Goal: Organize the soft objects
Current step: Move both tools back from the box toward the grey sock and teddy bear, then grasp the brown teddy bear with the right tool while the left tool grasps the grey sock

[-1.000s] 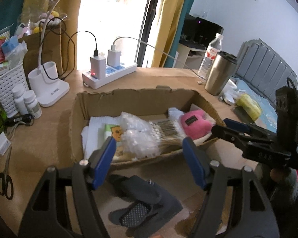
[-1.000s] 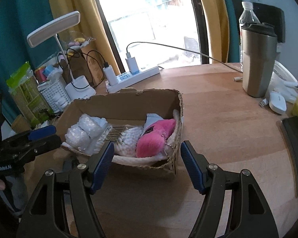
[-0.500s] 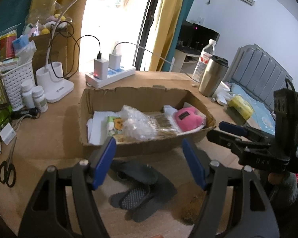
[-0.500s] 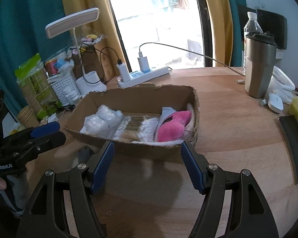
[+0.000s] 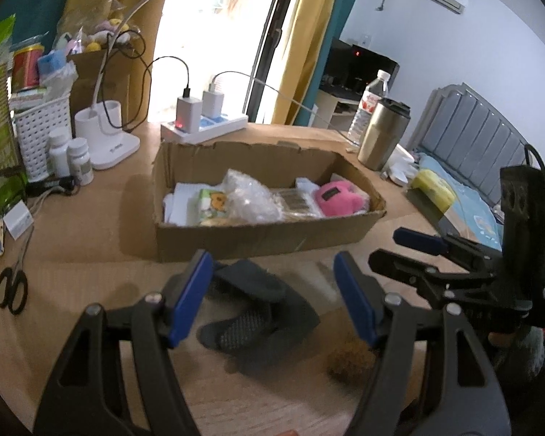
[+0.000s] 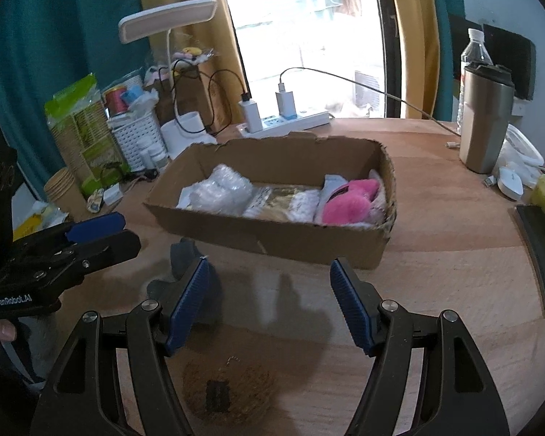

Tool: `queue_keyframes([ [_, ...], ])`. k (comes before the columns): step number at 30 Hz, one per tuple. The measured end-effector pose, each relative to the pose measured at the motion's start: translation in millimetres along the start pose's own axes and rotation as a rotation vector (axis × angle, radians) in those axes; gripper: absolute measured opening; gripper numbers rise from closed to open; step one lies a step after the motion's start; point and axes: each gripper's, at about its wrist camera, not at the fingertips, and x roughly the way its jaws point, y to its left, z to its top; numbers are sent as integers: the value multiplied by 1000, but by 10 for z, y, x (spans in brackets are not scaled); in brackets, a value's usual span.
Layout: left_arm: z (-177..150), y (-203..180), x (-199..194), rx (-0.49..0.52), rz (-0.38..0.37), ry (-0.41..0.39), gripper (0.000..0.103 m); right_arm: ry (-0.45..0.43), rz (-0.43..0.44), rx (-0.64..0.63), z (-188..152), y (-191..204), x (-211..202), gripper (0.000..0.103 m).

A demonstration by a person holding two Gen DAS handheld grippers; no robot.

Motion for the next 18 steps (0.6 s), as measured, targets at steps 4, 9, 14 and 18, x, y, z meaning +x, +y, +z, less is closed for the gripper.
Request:
queue_keyframes([
  [4, -91, 28, -18, -13, 0, 7, 71, 10, 3, -11, -55, 63, 0, 73],
  [9, -200, 18, -27, -11, -10, 21, 71, 36, 7, -13, -189, 147, 22, 73],
  [14, -269, 29, -49, -19, -10, 27, 71, 69, 12, -16, -344, 214, 35, 73],
  [18, -311, 16, -62, -22, -10, 31, 71, 96, 17, -26, -457, 267, 28, 73],
])
